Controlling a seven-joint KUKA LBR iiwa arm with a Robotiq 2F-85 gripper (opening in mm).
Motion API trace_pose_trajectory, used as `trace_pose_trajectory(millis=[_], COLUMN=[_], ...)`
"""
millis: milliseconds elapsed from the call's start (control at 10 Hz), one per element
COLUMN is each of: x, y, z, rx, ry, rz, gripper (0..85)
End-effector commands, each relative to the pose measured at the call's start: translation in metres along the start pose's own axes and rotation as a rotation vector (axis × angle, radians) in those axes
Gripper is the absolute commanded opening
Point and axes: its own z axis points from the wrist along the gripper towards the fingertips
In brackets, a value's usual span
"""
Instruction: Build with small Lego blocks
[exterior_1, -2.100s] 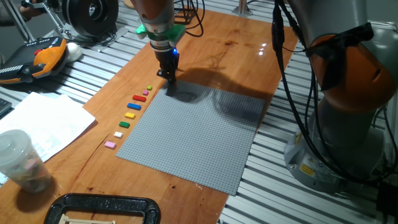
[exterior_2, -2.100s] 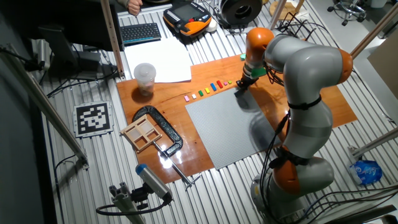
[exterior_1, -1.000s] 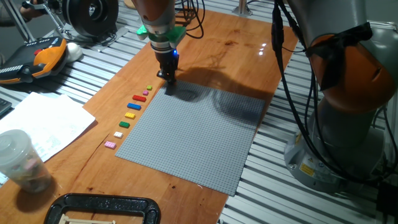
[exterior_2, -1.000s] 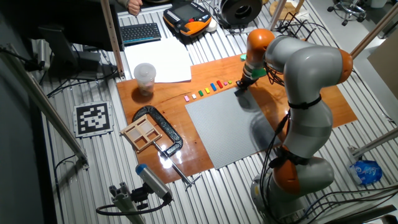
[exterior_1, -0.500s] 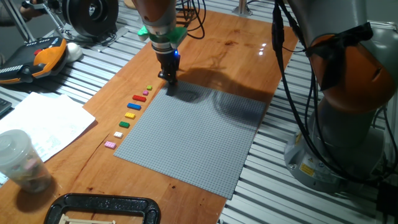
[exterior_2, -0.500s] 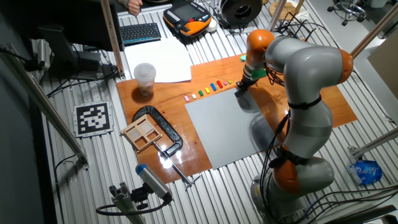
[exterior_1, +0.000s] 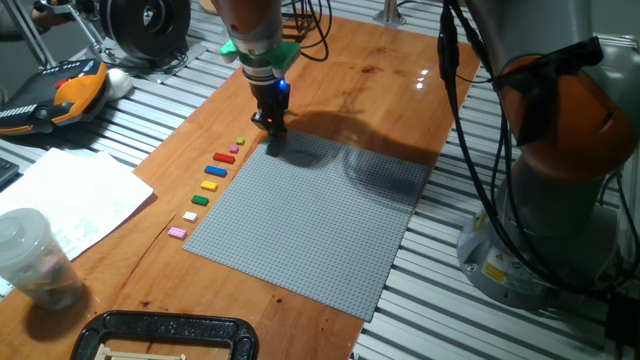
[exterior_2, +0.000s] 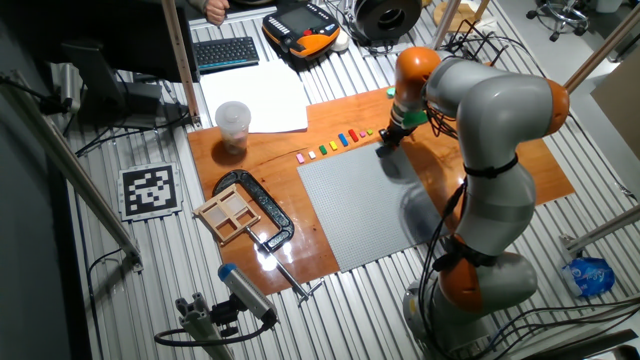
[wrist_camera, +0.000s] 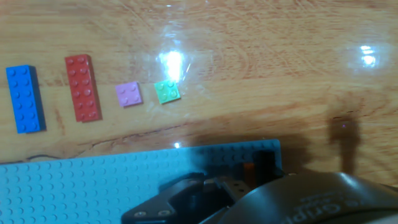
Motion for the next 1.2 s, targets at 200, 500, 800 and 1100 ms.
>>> trace_pose_trajectory(millis=[200,500,800,1100], x=[-0.001,-0.008,-0.015,-0.015], y=[0.004,0.018,0.026,0.026], z=[-0.007,-0.013,-0.010,-0.010], rx=[-0.007,-0.019,-0.030,-0.006], ry=[0.009,0.020,0.016,0.031], rz=[0.004,0.022,0.024,0.011], gripper=[34.0,34.0,34.0,34.0])
